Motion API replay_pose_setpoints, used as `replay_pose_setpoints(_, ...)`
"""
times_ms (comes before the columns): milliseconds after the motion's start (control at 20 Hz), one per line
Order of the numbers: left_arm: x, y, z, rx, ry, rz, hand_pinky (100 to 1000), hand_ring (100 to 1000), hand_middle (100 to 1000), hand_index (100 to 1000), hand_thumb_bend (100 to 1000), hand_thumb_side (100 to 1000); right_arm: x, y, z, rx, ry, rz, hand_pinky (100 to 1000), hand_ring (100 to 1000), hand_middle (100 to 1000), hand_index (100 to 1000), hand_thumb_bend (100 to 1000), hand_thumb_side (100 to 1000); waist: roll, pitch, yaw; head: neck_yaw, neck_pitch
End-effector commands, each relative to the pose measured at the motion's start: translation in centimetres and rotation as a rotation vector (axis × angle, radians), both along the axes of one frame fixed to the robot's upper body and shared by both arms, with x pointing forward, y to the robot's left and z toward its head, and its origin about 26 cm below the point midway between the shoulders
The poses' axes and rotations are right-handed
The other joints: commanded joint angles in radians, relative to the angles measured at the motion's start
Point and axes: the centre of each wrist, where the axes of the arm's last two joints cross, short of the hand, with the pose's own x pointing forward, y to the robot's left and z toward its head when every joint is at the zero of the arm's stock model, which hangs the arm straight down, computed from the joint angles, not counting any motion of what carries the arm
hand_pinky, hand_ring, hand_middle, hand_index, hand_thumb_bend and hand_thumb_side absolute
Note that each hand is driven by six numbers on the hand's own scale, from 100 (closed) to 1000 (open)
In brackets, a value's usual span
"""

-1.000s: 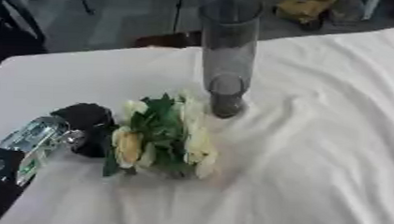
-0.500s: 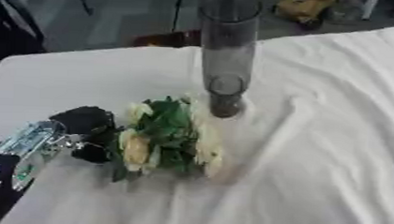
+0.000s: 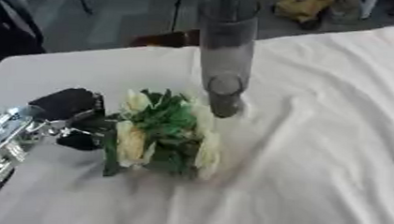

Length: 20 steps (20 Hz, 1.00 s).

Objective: Arrange flowers into the vase.

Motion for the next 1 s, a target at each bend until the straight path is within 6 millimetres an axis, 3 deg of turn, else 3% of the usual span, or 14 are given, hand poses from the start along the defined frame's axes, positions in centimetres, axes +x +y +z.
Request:
replay_pose_setpoints(50, -0.9, 1.1, 2.8, -0.008, -0.066, 0.028, 100, 100, 100, 100, 100, 516, -0.3, -0.2, 0.6, -0.01, -0.025, -0.012, 802, 828, 764, 925, 230, 1000, -0.004, -0.023, 0.002, -0.004, -0.005)
replay_pose_setpoints(350, -1.4, 0.9, 3.4, -0.018, -0.068, 0.034, 100, 100, 100, 100, 100, 515, -0.3, -0.2, 0.7, -0.009, -0.026, -0.012, 802, 828, 764, 925, 230, 1000, -0.004, -0.023, 0.002, -0.004, -0.005)
replay_pose_setpoints(450, -1.7, 0.8, 4.4, -0.042, -0.103, 0.036, 100, 100, 100, 100, 100, 497, -0.3, -0.3, 0.7, -0.008, -0.029, -0.016, 803, 829, 764, 925, 231, 1000, -0.008, -0.023, 0.008, -0.016, 0.002)
replay_pose_setpoints(750, -4.3, 1.6, 7.4, -0.115, -0.293, 0.009, 100, 100, 100, 100, 100, 473, -0.3, -0.3, 0.9, -0.002, -0.039, -0.022, 803, 830, 764, 925, 229, 1000, -0.014, -0.019, 0.009, -0.042, 0.002)
replay_pose_setpoints(1000, -6.6, 0.7, 9.1, -0.256, -0.415, -0.014, 100, 100, 100, 100, 100, 479, -0.4, -0.4, 0.9, 0.012, -0.045, -0.03, 804, 831, 766, 925, 223, 1000, -0.02, -0.021, 0.014, -0.082, -0.009)
